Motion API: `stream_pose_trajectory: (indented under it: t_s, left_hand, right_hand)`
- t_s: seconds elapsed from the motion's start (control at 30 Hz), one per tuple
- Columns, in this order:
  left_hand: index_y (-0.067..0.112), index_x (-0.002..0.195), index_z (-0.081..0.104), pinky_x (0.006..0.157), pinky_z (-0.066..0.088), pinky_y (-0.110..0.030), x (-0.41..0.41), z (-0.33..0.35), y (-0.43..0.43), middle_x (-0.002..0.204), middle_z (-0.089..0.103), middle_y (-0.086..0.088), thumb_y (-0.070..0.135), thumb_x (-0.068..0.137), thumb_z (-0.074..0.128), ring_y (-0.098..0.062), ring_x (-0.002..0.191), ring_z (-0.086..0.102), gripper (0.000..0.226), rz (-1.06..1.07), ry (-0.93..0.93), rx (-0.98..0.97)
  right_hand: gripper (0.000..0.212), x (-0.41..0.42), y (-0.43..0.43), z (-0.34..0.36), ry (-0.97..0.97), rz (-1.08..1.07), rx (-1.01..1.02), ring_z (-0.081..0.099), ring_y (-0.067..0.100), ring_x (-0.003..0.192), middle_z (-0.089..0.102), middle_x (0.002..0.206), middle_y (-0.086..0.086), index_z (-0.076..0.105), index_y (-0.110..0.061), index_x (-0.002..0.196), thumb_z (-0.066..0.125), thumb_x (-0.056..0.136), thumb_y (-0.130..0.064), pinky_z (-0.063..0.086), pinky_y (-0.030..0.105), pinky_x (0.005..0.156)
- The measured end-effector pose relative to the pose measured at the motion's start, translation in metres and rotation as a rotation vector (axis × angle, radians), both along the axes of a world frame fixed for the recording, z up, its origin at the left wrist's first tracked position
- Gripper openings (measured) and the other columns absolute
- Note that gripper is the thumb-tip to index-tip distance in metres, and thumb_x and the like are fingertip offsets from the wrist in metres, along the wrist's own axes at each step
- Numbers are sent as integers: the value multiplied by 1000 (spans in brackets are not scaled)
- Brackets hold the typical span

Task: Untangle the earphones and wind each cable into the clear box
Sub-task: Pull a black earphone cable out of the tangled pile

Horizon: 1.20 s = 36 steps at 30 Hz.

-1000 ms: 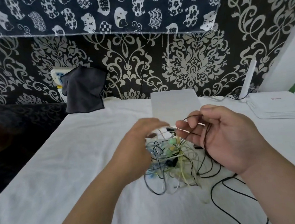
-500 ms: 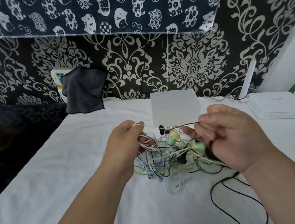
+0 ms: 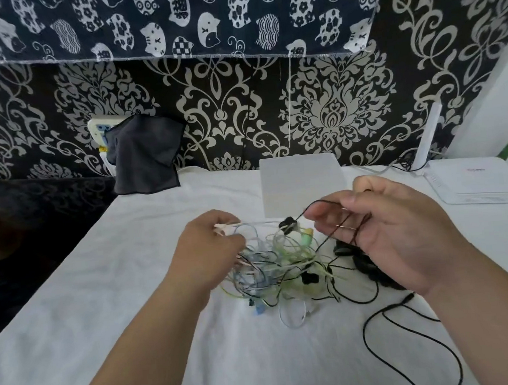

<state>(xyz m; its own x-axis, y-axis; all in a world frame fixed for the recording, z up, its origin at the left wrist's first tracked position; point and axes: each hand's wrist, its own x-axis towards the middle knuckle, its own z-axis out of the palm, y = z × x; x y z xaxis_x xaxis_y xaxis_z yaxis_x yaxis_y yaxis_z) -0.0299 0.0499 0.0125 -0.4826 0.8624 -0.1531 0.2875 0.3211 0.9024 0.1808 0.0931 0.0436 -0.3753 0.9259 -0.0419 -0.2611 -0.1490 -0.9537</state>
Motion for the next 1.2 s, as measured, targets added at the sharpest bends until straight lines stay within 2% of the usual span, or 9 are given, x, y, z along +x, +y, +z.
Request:
stream_pose_trajectory:
  t_s: [0.1,0.2,0.5,0.6,0.73,0.8,0.87,1.07,1.2]
  left_hand:
    - [34,107,68,65,41,-2,4,0,-3,115,55,12,10,74,66,23,81,53,41,-181,173,155]
    - [35,111,70,91,44,-15,11,1,-4,111,67,18,20,75,73,7,108,58,39,-437,129,245]
    - [23,84,69,71,47,-23,20,-4,-3,79,69,8,11,91,67,-8,76,63,14,-442,146,299]
    - [27,93,69,70,50,-36,20,-5,-2,74,60,-1,11,95,62,-29,81,62,17,-440,54,303]
    - [34,103,72,72,52,-33,21,-5,-2,83,65,-13,13,99,54,-22,84,67,28,-469,-31,236]
    - [30,97,72,73,52,-47,21,-6,-2,87,72,-7,17,101,52,-34,85,65,25,-465,-25,210]
    - [26,90,70,65,48,-44,20,-7,-2,85,72,-1,20,102,50,-42,78,61,24,-442,-3,181]
    - [19,87,71,80,47,-39,19,-11,2,87,75,-3,17,102,49,-28,81,63,27,-327,-159,158]
    - [12,86,70,69,42,-33,7,-15,8,66,69,4,17,99,53,-20,67,52,22,-71,-196,110]
  right_hand:
    - [30,-3,-2,2,40,62,-12,69,43,102,72,88,25,36,-11,70,41,94,6,50,56,99]
    - [26,-4,-4,4,92,93,-34,69,46,100,71,86,23,35,-12,71,44,91,3,53,55,96]
    - [16,-4,0,5,242,-31,-165,71,45,95,70,79,17,43,-15,70,53,78,-7,58,51,86]
    - [23,-3,4,1,220,-74,-194,74,40,88,70,74,15,44,-14,71,48,90,-2,58,49,85]
    - [28,-3,6,-3,184,-87,-226,75,37,85,68,73,15,44,-14,71,44,96,0,58,48,86]
    - [28,-3,6,-3,169,-88,-236,74,38,86,68,74,15,44,-14,72,43,97,-1,58,48,87]
    - [29,-3,6,-3,187,-93,-247,74,39,88,67,73,15,44,-13,71,42,97,0,58,47,86]
    - [26,-4,6,-2,206,-116,-243,74,39,91,67,73,14,45,-14,73,45,97,-4,57,49,90]
    - [19,-1,4,1,137,-99,-170,70,35,95,71,79,14,47,-15,77,50,95,-11,52,51,96]
